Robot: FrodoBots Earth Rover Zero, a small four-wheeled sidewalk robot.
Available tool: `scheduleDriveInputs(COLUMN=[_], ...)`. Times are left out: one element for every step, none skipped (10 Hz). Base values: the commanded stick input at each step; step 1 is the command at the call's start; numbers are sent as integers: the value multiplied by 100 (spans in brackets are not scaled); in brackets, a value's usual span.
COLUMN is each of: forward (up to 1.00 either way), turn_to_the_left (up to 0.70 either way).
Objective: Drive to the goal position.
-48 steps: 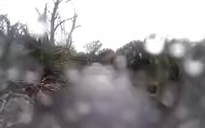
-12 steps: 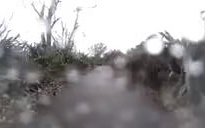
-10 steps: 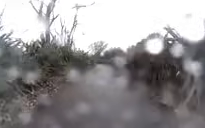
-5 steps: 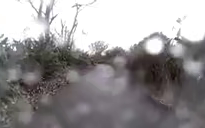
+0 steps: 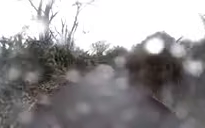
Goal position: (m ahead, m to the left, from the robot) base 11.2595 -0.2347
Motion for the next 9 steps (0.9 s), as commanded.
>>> scheduleDriveInputs(forward=[100,100,100,100,100,100,100,100,100], turn_to_the_left=[0,0,0,0,0,0,0,0,0])
